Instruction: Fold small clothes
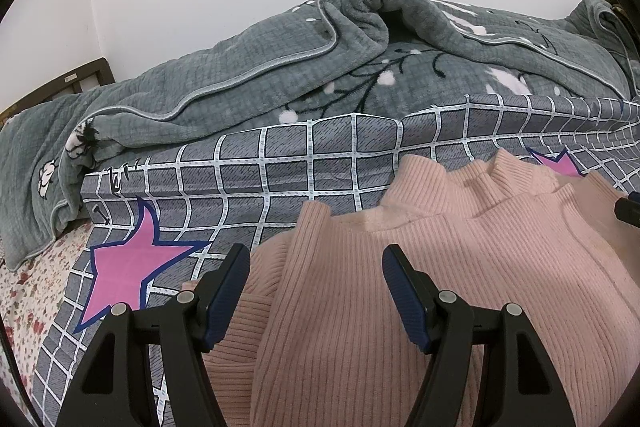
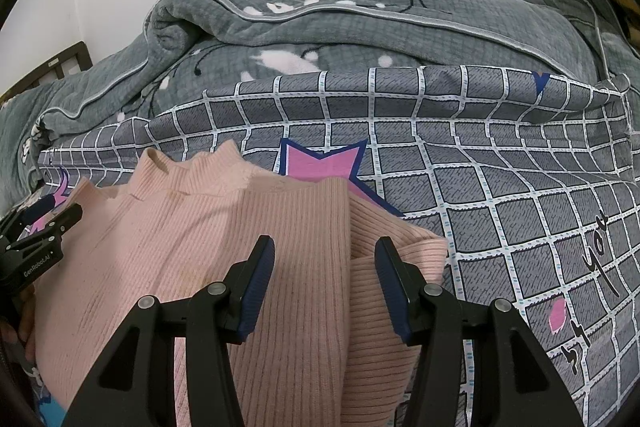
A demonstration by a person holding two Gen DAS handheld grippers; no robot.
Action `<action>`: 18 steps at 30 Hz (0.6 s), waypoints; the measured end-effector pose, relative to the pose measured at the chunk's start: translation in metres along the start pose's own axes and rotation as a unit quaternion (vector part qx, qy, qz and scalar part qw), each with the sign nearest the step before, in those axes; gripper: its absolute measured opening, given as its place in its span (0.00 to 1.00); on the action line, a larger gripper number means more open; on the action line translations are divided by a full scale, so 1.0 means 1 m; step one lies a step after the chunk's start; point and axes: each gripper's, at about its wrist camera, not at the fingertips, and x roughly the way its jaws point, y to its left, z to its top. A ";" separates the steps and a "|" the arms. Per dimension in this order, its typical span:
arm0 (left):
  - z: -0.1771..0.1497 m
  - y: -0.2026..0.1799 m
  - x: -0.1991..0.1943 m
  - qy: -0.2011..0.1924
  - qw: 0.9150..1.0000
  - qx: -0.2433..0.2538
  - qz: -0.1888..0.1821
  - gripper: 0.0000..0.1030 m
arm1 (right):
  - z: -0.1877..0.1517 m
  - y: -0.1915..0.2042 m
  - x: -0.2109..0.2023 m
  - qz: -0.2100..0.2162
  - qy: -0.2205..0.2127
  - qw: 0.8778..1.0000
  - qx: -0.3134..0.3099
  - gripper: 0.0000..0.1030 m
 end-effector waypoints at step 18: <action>0.001 -0.001 -0.001 -0.004 1.000 0.006 0.003 0.65 | 0.000 -0.001 0.000 0.001 0.000 1.000 0.000 0.50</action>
